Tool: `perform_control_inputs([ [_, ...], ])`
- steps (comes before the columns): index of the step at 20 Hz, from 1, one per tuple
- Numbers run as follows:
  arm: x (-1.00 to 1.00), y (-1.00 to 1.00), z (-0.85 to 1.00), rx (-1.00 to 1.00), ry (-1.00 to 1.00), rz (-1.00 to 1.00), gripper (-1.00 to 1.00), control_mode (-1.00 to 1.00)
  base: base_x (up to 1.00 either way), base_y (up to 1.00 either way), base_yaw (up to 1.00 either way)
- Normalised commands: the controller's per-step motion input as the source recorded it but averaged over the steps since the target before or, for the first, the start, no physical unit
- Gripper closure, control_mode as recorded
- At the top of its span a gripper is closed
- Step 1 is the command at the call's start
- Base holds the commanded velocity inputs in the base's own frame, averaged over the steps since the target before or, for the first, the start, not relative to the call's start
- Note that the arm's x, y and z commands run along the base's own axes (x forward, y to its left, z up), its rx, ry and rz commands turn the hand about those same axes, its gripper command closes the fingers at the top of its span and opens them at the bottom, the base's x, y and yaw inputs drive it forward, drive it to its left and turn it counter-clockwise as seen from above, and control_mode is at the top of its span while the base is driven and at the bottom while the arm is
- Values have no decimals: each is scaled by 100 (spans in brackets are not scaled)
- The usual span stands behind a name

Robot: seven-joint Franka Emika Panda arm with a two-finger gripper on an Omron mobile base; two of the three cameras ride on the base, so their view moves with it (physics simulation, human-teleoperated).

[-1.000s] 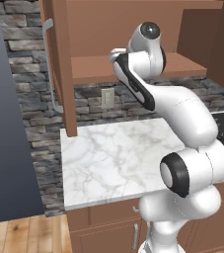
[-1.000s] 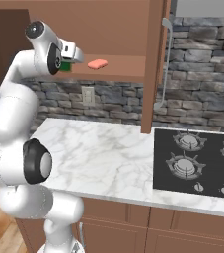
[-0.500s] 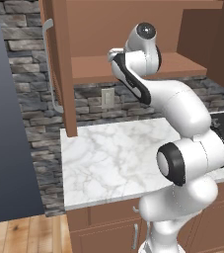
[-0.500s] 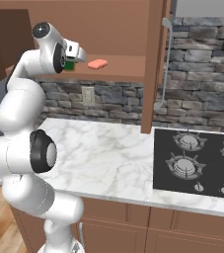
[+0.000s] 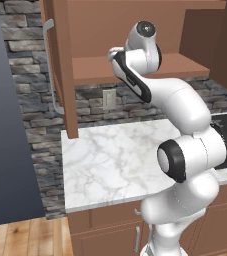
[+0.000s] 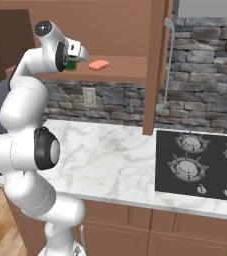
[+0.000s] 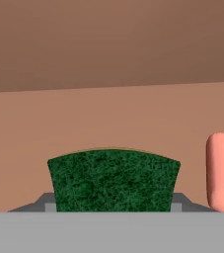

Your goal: Pick up the bar soap and sponge from the sink, and place them back in the cabinet, and close the cabinet doors.

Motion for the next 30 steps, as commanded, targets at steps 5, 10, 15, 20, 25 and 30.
perform_control_inputs([
  [5, 0, 0, 0, 0, 0, 0, -100, -100, 0, 0, 0],
  [10, 0, 0, 0, 0, 0, 0, -100, -100, 0, 0, 0],
  [15, 0, 0, 0, 0, 0, 0, -100, -100, 0, 0, 0],
  [20, -1, 0, 0, 0, -1, 0, -100, -100, 0, 0, 0],
  [25, -33, 0, 0, 0, -11, 0, -100, -100, 0, 0, 0],
  [30, -64, 0, 0, 0, -17, 0, -100, -100, 0, 0, 0],
])
